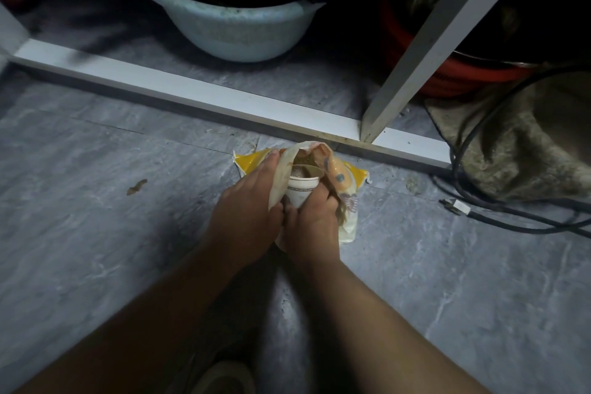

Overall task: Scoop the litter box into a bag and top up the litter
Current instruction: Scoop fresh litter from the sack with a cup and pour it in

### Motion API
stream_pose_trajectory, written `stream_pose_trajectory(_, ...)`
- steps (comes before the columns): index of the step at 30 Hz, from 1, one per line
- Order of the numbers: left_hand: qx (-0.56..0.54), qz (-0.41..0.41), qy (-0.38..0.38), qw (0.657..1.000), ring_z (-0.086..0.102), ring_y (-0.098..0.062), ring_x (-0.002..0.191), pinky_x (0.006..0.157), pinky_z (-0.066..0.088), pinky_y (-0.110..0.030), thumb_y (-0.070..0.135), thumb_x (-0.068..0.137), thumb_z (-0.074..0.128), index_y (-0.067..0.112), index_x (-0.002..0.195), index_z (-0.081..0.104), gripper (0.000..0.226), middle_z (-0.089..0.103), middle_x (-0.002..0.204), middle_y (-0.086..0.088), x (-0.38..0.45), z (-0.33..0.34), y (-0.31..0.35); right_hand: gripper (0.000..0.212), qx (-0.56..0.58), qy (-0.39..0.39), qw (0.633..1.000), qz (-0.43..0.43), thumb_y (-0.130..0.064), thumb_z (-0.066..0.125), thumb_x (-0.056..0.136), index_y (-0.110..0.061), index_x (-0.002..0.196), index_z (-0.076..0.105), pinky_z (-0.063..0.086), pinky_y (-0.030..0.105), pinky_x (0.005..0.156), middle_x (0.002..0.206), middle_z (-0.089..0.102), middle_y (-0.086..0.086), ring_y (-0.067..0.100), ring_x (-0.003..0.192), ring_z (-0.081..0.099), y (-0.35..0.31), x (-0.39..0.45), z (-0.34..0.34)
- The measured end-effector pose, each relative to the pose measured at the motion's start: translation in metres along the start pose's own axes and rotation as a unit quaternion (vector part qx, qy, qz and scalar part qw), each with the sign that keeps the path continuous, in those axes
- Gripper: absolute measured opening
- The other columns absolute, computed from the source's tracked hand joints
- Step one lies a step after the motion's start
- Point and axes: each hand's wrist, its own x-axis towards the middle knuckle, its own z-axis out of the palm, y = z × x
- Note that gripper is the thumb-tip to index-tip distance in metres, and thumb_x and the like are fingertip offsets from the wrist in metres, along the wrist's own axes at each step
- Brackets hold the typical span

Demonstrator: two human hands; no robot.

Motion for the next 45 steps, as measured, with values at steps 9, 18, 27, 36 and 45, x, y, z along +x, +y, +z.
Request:
stream_pose_trajectory(9, -0.011, -0.012, -0.010, 1.000, 0.036, -0.018, 0.150, 0.118, 0.038, -0.049, 0.020, 0.085, 0.065, 0.026, 0.164, 0.014, 0.094, 0.030, 0.168, 0.004, 0.000, 0.002, -0.002, 0.076, 0.047, 0.002, 0.999, 0.006, -0.033, 0.067, 0.087, -0.014, 0.150, 0.030, 0.046, 0.044, 0.101, 0.142, 0.043, 0.018, 0.037, 0.126, 0.050, 0.003, -0.009, -0.003)
stream_pose_trajectory(18, -0.028, -0.006, -0.014, 0.999, 0.038, -0.016, 0.149, 0.118, 0.040, -0.049, 0.022, 0.086, 0.062, 0.031, 0.163, 0.012, 0.092, 0.031, 0.167, 0.007, -0.001, 0.006, -0.007, 0.057, 0.094, 0.037, 0.995, 0.016, -0.025, 0.071, 0.081, -0.020, 0.131, 0.046, 0.053, 0.045, 0.094, 0.130, 0.059, 0.005, 0.028, 0.117, 0.060, 0.007, -0.020, -0.003)
stream_pose_trajectory(27, -0.020, -0.001, -0.010, 1.000, 0.041, -0.018, 0.148, 0.114, 0.042, -0.051, 0.023, 0.090, 0.062, 0.032, 0.163, 0.013, 0.088, 0.031, 0.167, 0.008, -0.003, 0.005, -0.005, 0.065, 0.143, 0.029, 0.989, 0.002, -0.020, 0.072, 0.084, -0.032, 0.140, 0.041, 0.039, 0.017, 0.090, 0.134, 0.058, -0.014, 0.007, 0.118, 0.056, 0.023, -0.040, -0.016)
stream_pose_trajectory(36, -0.048, -0.002, 0.002, 0.999, 0.040, -0.018, 0.148, 0.117, 0.040, -0.046, 0.028, 0.095, 0.061, 0.031, 0.163, 0.013, 0.084, 0.031, 0.167, 0.006, -0.009, 0.004, 0.000, 0.066, 0.162, 0.036, 0.985, -0.042, -0.018, 0.073, 0.081, -0.036, 0.137, 0.045, 0.048, 0.019, 0.093, 0.131, 0.061, -0.016, 0.003, 0.116, 0.059, 0.031, -0.053, -0.021)
stream_pose_trajectory(45, -0.027, 0.052, 0.090, 0.994, 0.026, -0.021, 0.154, 0.124, 0.024, -0.041, 0.023, 0.094, 0.059, 0.012, 0.160, 0.030, 0.073, 0.031, 0.167, -0.008, -0.019, 0.012, 0.001, 0.073, 0.172, 0.071, 0.979, -0.081, -0.022, 0.080, 0.078, -0.033, 0.140, 0.044, 0.048, 0.020, 0.095, 0.134, 0.057, -0.014, 0.002, 0.119, 0.056, 0.035, -0.061, -0.037)
